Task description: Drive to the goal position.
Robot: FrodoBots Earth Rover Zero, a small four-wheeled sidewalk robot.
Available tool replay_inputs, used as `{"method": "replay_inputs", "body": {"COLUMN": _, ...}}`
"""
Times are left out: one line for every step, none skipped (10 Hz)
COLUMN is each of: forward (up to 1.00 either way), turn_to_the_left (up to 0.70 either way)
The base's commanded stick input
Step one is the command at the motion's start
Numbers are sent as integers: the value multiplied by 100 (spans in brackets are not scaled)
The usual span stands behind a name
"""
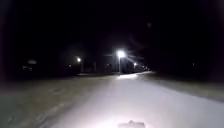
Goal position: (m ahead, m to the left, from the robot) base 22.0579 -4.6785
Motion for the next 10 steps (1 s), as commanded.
{"method": "replay_inputs", "body": {"forward": 70, "turn_to_the_left": 0}}
{"method": "replay_inputs", "body": {"forward": 70, "turn_to_the_left": 0}}
{"method": "replay_inputs", "body": {"forward": 70, "turn_to_the_left": 0}}
{"method": "replay_inputs", "body": {"forward": 70, "turn_to_the_left": 0}}
{"method": "replay_inputs", "body": {"forward": 70, "turn_to_the_left": 0}}
{"method": "replay_inputs", "body": {"forward": 70, "turn_to_the_left": 0}}
{"method": "replay_inputs", "body": {"forward": 70, "turn_to_the_left": 0}}
{"method": "replay_inputs", "body": {"forward": 70, "turn_to_the_left": 0}}
{"method": "replay_inputs", "body": {"forward": 70, "turn_to_the_left": 0}}
{"method": "replay_inputs", "body": {"forward": 70, "turn_to_the_left": 0}}
